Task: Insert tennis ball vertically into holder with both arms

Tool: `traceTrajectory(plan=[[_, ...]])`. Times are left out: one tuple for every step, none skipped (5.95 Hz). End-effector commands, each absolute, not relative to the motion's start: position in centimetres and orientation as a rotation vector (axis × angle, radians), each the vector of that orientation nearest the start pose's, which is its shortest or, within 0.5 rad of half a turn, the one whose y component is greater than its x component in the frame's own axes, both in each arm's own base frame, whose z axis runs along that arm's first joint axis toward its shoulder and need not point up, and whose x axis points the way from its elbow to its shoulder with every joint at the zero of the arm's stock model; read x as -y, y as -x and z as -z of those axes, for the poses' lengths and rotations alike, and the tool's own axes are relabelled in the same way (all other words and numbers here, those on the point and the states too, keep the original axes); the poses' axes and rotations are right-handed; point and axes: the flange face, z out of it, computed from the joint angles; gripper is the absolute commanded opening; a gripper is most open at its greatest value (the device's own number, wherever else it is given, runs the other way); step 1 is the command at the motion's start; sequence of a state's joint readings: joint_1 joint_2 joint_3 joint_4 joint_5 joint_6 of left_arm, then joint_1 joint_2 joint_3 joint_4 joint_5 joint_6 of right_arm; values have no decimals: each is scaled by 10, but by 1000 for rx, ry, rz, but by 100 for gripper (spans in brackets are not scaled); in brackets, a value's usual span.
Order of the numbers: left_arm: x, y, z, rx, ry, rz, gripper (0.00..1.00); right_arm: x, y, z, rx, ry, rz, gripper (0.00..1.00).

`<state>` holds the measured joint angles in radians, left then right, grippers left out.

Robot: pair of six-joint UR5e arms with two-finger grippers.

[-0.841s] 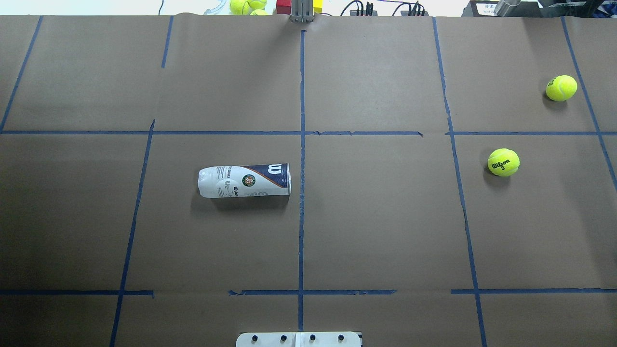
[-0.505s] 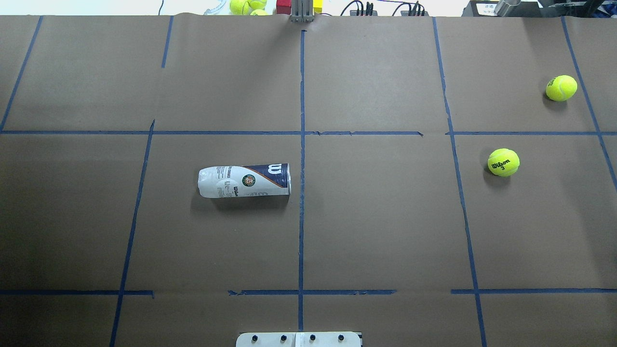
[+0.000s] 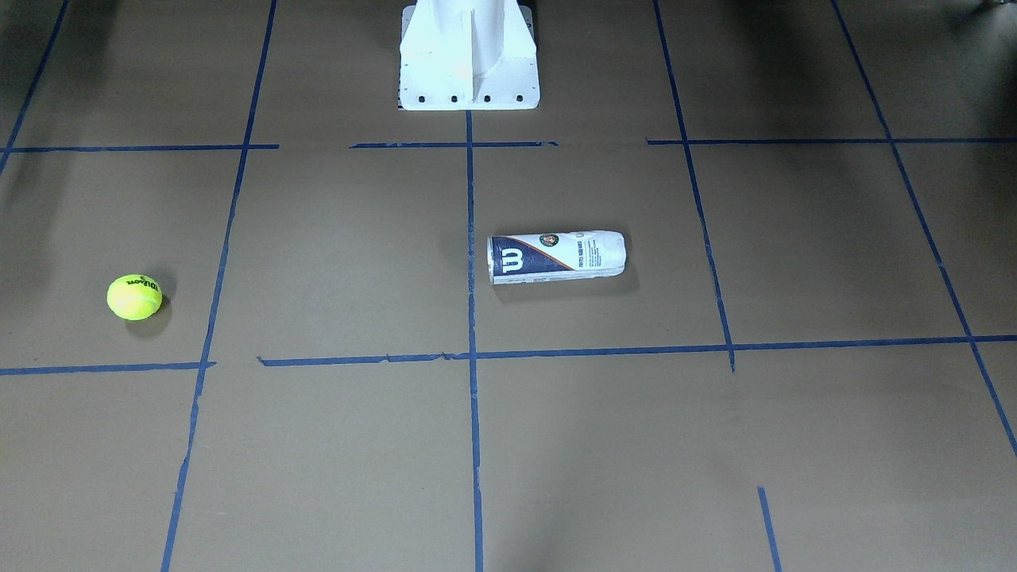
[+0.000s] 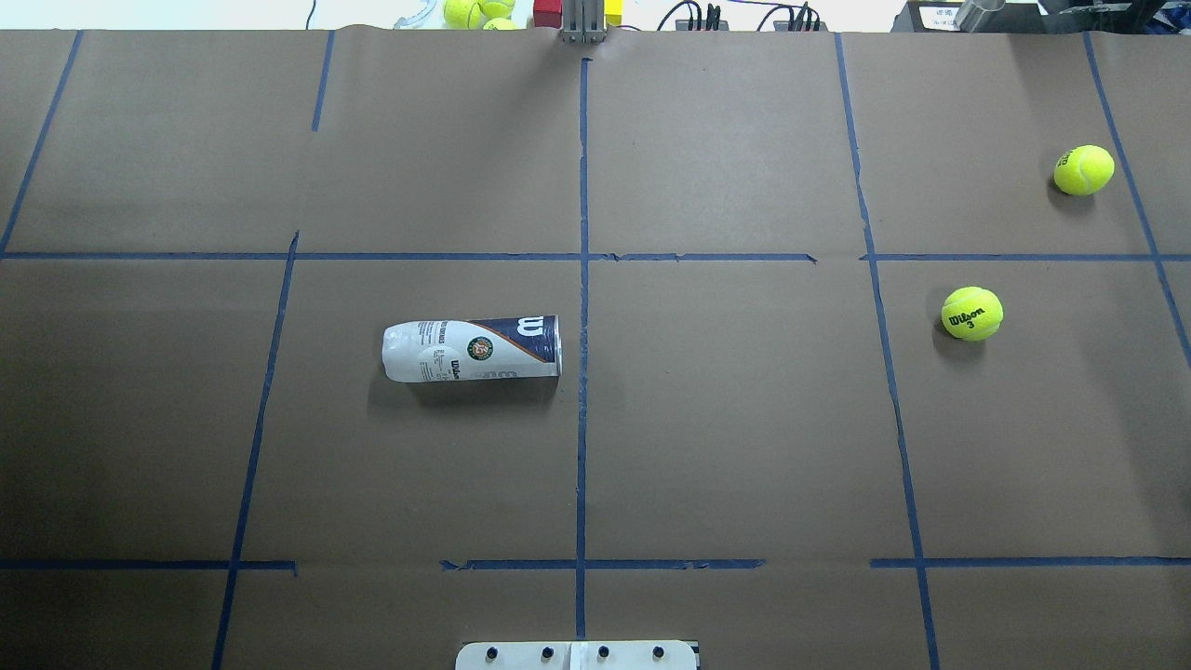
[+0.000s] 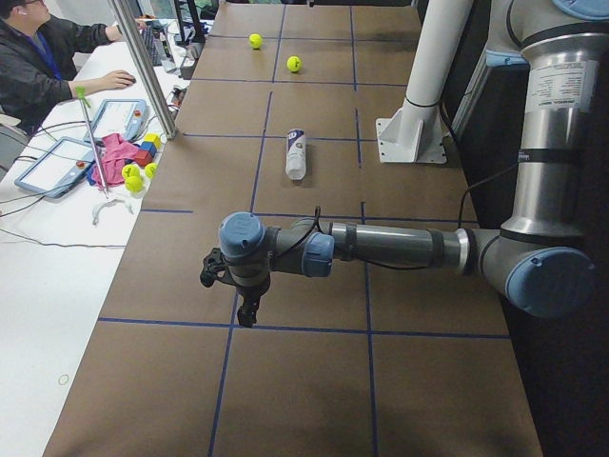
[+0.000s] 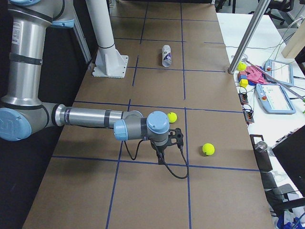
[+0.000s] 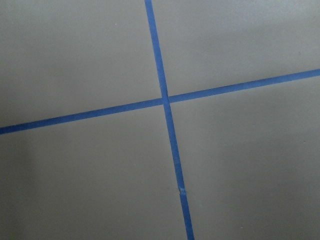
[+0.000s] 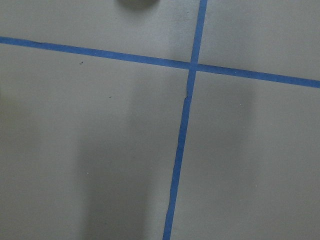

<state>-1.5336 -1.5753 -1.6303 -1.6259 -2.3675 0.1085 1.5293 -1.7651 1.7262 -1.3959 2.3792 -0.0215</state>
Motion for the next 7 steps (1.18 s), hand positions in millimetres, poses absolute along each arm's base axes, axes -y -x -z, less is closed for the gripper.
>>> traceTrajectory(plan=[[518,41,-595,-788,-230,-223,100,421,-44,-649,809,-122,116,100],[535,30,-581,-792,-234,-237,100,421,-44,-649,809,-121,115,100],[536,27,-594,-797,-200,-209,100,420,-44,-650,809,-120,115,100],[541,25,-599,-798,-187,-200,100,420,-44,-650,809,-120,114,100],[543,24,-577,-798,-247,-229,100,420,-44,-650,809,-120,114,100],[552,4,-555,-809,-284,-236,100,419,-44,-650,809,-118,113,100],[568,-38,-525,-824,-328,-320,100,419,-44,-650,809,-118,113,100]])
